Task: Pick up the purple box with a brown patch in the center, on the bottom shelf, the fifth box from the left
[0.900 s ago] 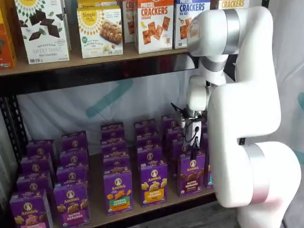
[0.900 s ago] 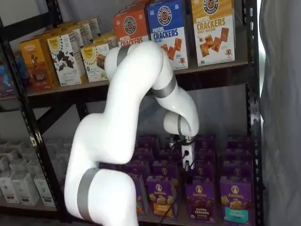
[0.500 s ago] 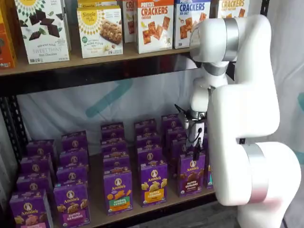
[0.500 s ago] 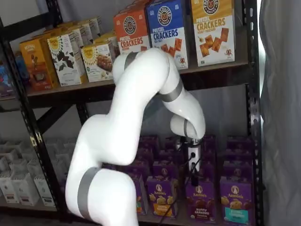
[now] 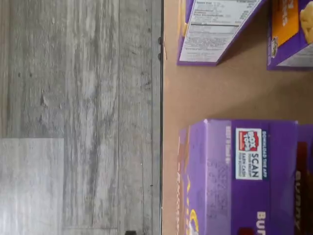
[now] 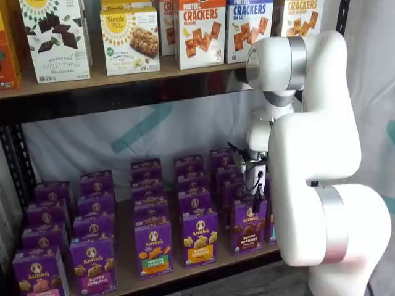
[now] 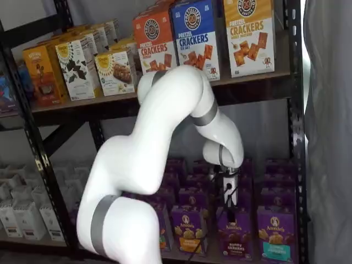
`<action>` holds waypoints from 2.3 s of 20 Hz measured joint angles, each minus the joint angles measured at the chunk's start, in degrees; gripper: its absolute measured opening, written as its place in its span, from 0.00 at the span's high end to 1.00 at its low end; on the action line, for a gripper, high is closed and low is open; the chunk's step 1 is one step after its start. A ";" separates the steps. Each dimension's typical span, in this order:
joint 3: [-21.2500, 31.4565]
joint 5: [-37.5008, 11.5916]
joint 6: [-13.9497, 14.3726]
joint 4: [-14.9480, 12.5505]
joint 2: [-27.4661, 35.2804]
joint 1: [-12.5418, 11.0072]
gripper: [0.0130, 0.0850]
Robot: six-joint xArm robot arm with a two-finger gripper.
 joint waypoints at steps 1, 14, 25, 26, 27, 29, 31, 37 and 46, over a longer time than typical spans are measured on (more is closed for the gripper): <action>-0.23 -0.11 0.16 -0.18 0.31 0.01 0.00; -2.19 -3.74 3.13 -2.74 4.46 0.84 0.00; -3.79 -3.82 2.87 -2.39 6.63 0.90 0.11; -3.82 -3.84 2.88 -2.39 6.66 0.91 0.11; -3.85 -3.83 2.97 -2.45 6.68 0.94 0.17; -3.90 -3.72 3.08 -2.50 6.71 1.01 0.22; -3.82 -3.86 3.20 -2.55 6.72 1.09 0.28; -3.05 -5.69 2.37 -1.50 6.68 1.24 0.39; -3.18 -5.76 3.44 -2.57 6.87 1.36 0.39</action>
